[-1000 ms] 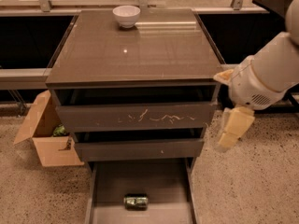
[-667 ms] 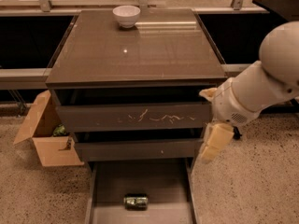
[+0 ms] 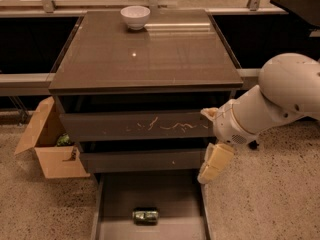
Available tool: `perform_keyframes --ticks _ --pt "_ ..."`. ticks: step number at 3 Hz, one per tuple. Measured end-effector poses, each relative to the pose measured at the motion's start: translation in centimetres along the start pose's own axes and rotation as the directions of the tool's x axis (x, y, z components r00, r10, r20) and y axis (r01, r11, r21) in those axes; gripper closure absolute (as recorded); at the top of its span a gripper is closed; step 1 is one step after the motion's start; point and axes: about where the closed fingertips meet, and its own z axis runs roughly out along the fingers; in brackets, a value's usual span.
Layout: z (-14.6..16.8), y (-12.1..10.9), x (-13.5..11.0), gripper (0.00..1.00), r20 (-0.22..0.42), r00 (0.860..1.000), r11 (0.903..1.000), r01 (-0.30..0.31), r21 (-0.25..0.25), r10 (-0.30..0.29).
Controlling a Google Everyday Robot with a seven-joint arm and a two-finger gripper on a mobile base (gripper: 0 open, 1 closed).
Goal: Pick green can from bottom drawer and place on counter
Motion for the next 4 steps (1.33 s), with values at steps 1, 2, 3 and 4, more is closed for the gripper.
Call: perform_keyframes --ticks 1,2,3,4 --pt "3.0 0.1 1.0 0.0 0.023 0.999 0.9994 0.032 -0.011 -0.032" --pt "8.4 0.5 2.6 0.0 0.068 0.993 0.9949 0.096 -0.03 -0.094" --pt "13.5 0.7 3.9 0.0 0.117 0.984 0.9876 0.143 -0.064 -0.135" --pt "18.6 0.8 5.1 0.0 0.171 0.977 0.984 0.148 -0.098 -0.13"
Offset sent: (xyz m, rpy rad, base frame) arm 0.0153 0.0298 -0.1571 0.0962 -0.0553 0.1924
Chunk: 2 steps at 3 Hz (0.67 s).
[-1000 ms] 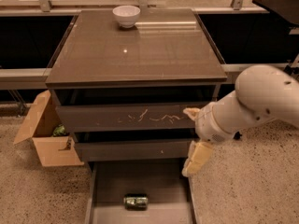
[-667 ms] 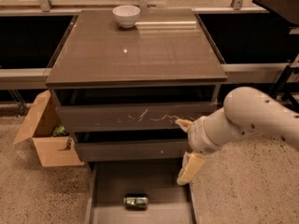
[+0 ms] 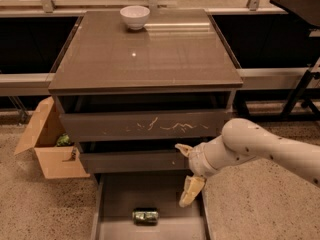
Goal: Pick green can from bottom drawer and place on counter
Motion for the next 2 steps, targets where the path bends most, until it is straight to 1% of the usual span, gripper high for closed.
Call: perform_keyframes --ticks 1,2 --pt "4.5 -0.6 1.6 0.0 0.068 0.997 0.9995 -0.02 -0.023 0.021" --pt "9.3 -1.2 2.4 0.0 0.123 0.991 0.9974 -0.038 -0.062 0.046"
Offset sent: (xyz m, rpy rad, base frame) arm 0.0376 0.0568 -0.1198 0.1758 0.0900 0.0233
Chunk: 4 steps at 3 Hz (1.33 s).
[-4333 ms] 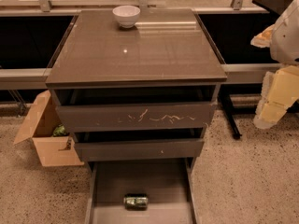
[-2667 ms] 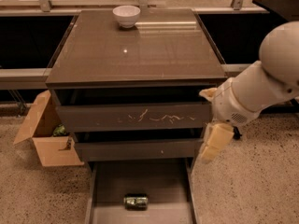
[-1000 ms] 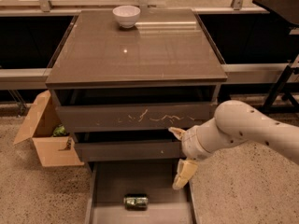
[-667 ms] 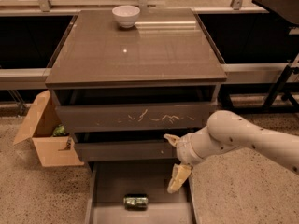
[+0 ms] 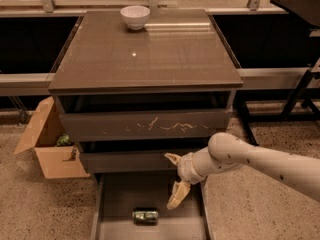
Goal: Pick green can from bottom drawer and place on counter
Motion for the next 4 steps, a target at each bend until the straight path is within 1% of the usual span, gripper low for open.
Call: perform_keyframes --ticks 1,2,3,4 --pt "0.4 0.0 0.3 0.0 0.0 1.0 1.0 0.001 -0.003 -0.001" --pt "5.2 -0.4 3.4 0.0 0.002 1.0 0.9994 0.025 -0.024 -0.025" --pt "9.9 0.1 6.5 0.0 0.028 0.999 0.998 0.04 -0.049 -0.038" --pt "14.3 0.5 9.3 0.0 0.019 0.999 0.9966 0.031 -0.076 -0.029"
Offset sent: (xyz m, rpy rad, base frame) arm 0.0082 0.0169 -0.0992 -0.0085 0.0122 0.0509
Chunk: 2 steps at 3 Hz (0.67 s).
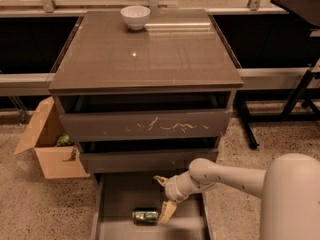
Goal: Pick green can from bottom drawer and place on counter
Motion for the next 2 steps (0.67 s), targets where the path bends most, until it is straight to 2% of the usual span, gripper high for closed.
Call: perform_keyframes --ticks 1,2 --pt "4.3 -0.3 2.8 0.0 -0.034 0.999 0.9993 -0.031 -0.023 0.03" --pt "7.3 -1.0 4.7 0.0 -0.045 0.997 0.9973 -0.066 -0.032 0.065"
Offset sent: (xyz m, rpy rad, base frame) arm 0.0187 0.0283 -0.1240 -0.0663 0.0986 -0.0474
